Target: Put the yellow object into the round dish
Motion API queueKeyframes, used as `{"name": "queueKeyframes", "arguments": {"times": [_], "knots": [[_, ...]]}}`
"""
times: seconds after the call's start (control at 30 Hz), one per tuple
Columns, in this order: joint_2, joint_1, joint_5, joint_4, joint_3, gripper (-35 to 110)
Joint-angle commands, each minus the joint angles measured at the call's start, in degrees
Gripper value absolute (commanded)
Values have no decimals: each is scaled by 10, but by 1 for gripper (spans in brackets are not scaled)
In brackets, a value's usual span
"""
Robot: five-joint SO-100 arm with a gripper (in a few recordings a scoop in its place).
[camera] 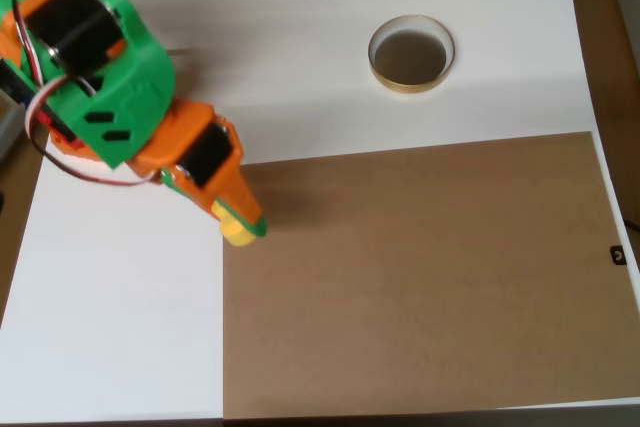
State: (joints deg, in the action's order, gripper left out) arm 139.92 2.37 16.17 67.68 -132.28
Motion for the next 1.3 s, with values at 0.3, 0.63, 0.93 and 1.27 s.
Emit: {"name": "queueKeyframes", "arguments": {"times": [0.3,0.63,0.93,1.27], "knots": [[190,-6,30,27,-74,0],[228,22,41,64,-67,0],[157,98,32,58,-44,-1],[84,179,13,56,5,-1]]}}
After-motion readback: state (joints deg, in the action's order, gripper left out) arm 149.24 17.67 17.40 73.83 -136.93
